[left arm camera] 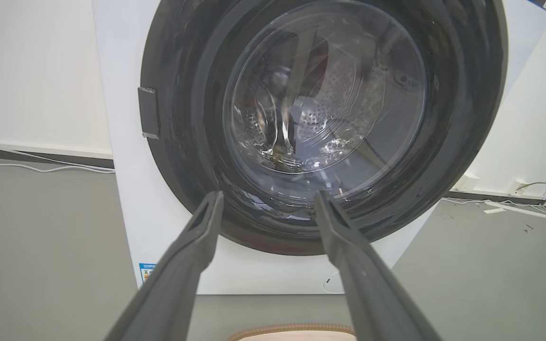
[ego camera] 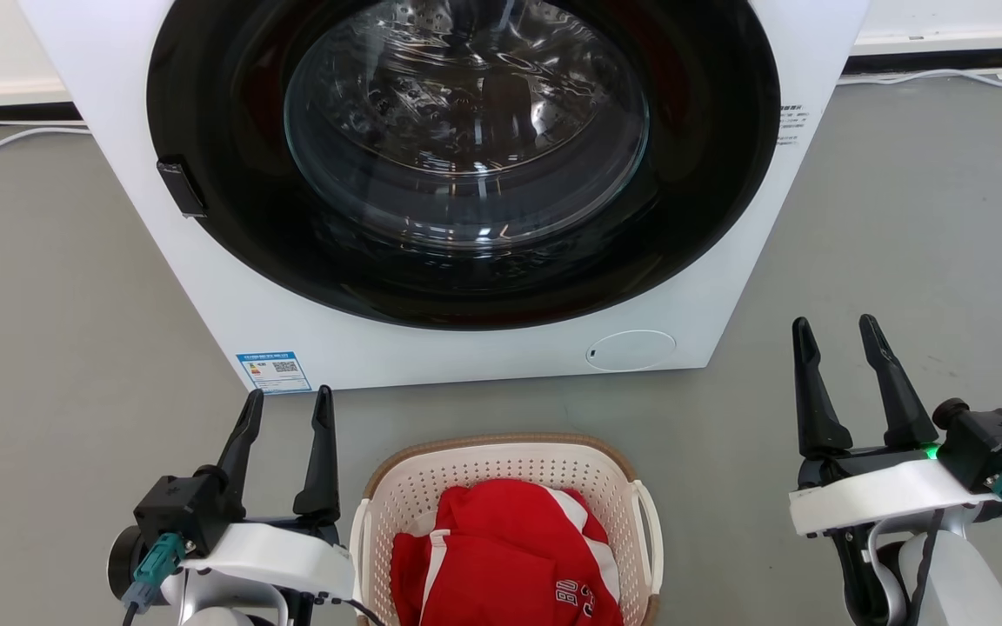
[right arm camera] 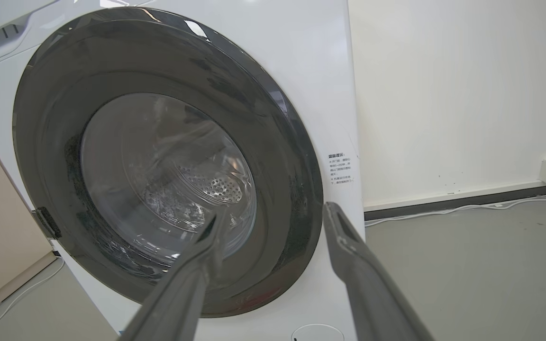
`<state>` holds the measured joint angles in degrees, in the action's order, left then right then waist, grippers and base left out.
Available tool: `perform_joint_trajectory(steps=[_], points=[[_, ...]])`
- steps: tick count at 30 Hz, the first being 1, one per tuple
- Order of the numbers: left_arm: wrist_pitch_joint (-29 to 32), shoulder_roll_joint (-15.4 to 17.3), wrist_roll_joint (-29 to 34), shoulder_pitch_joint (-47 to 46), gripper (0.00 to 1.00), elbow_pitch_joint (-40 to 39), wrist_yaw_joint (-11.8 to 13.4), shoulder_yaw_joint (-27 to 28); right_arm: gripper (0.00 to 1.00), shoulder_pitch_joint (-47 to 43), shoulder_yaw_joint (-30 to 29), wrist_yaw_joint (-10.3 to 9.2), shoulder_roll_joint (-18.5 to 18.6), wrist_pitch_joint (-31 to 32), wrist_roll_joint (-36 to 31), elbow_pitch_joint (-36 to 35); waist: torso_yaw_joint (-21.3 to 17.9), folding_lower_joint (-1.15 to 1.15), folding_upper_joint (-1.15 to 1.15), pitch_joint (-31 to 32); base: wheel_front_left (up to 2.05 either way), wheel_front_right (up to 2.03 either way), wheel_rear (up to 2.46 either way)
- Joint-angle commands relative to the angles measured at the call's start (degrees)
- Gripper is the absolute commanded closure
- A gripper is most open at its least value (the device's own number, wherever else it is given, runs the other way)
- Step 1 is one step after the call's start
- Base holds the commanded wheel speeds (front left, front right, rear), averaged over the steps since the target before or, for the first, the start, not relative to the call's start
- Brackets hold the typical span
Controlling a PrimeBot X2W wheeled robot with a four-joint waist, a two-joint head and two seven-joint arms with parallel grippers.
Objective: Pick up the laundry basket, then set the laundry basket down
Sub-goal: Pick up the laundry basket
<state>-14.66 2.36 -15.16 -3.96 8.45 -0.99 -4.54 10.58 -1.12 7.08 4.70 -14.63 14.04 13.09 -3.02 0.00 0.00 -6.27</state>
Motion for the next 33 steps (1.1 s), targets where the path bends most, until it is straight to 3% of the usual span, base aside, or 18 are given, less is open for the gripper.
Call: perform_joint_trajectory(steps=[1,18,33], points=[[-0.34,0.52,-0.32,-2.25,0.00,-1.13,0.09,1.64,0.00,0.78,1.59,0.41,0.41,-0.37,-0.33,-1.60,-0.04,0.00,0.00,-0.08,0.00,0.00,0.00],[-0.34,0.52,-1.28,-3.49,0.00,0.43,-0.52,2.17,0.00,1.10,2.14,0.41,0.45,-0.37,0.37,-1.17,-0.20,0.00,0.00,-2.11,0.00,0.00,0.00],[-0.34,0.52,-2.21,-8.74,0.00,5.54,-1.17,1.67,0.00,4.07,3.26,0.41,1.50,-0.37,1.84,0.05,0.80,0.00,0.00,-10.45,0.00,0.00,0.00]])
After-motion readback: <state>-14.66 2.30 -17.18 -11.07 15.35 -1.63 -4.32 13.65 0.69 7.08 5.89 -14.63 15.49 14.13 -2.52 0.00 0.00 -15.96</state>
